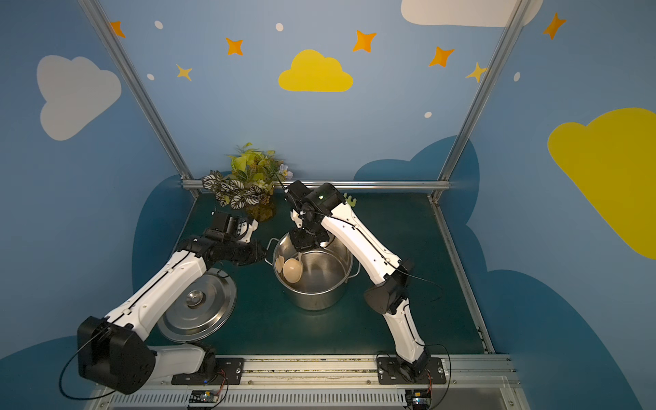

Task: Stir the soup with a spoon
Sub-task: Stir the soup in the pan with a stick.

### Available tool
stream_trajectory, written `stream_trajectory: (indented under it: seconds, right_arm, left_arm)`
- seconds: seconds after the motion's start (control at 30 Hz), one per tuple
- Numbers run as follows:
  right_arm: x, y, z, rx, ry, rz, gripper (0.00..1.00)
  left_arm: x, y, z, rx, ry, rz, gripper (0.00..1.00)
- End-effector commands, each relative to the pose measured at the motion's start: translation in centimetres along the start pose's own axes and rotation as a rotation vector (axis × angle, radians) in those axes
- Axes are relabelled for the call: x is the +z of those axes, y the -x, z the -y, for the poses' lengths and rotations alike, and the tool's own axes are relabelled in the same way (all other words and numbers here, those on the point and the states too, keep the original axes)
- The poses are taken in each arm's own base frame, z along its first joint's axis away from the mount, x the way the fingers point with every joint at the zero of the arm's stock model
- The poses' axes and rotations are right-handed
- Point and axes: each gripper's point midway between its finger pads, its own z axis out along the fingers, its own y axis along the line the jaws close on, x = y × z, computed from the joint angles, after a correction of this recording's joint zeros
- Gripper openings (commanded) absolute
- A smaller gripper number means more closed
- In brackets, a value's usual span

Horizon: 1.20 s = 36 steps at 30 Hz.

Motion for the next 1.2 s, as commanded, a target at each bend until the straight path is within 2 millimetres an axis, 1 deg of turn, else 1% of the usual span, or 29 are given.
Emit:
stream_trajectory:
  seconds: [0.0,0.03,0.07,0.1,0.2,0.27,0.4,0.47,0.57,0.63,0.73,0.9,1.03,1.17]
  right_arm:
    - [-2.2,-2.1,-1.5,-0.031,0.026,0.017,0.00]
    - [-2.2,-3.1,-1.5,-0.036,0.016,0.005,0.00]
    - [-2.3,-3.4,-1.5,-0.037,0.012,0.006,0.00]
    - [-2.4,-4.3,-1.4,-0.038,0.006,0.003,0.00]
    - [-2.5,-6.0,-0.3,-0.020,-0.033,-0.004,0.00]
    - [-3.1,-7.0,0.9,-0.004,-0.072,0.005,0.00]
    - [-3.5,-8.8,3.9,0.056,-0.139,-0.003,0.00]
    - [-3.7,-9.3,5.6,0.092,-0.173,-0.001,0.00]
    - [-4.1,-9.5,7.9,0.135,-0.218,0.004,0.00]
    - [-4.4,-9.3,9.2,0.157,-0.236,0.007,0.00]
    - [-4.7,-8.4,10.5,0.180,-0.247,0.018,0.00]
    - [-4.9,-5.7,11.7,0.195,-0.251,0.042,0.00]
    - [-4.3,-3.1,11.7,0.198,-0.231,0.045,0.00]
    - [-3.2,-0.5,10.3,0.188,-0.175,0.042,0.00]
  left_arm:
    - [0.6,-2.5,-0.7,-0.007,0.006,-0.091,0.03]
    - [0.6,-2.4,-0.7,-0.007,0.006,-0.088,0.03]
    - [0.5,-2.4,-0.7,-0.006,0.006,-0.087,0.03]
    - [0.4,-2.4,-0.7,-0.007,0.005,-0.084,0.03]
    - [0.3,-2.3,-0.8,-0.010,0.005,-0.082,0.03]
    - [0.2,-2.3,-0.8,-0.010,0.002,-0.079,0.03]
    - [0.0,-2.3,-0.9,-0.012,0.001,-0.076,0.03]
    - [0.0,-2.3,-0.9,-0.013,0.002,-0.075,0.02]
    - [-0.1,-2.2,-0.9,-0.012,0.000,-0.073,0.03]
    - [-0.1,-2.3,-0.9,-0.014,0.000,-0.075,0.03]
    - [-0.1,-2.2,-0.9,-0.013,-0.003,-0.074,0.02]
    - [-0.1,-2.2,-0.9,-0.012,-0.003,-0.074,0.02]
    - [-0.1,-2.2,-0.8,-0.013,-0.005,-0.076,0.03]
    - [-0.1,-2.2,-0.9,-0.013,-0.001,-0.076,0.03]
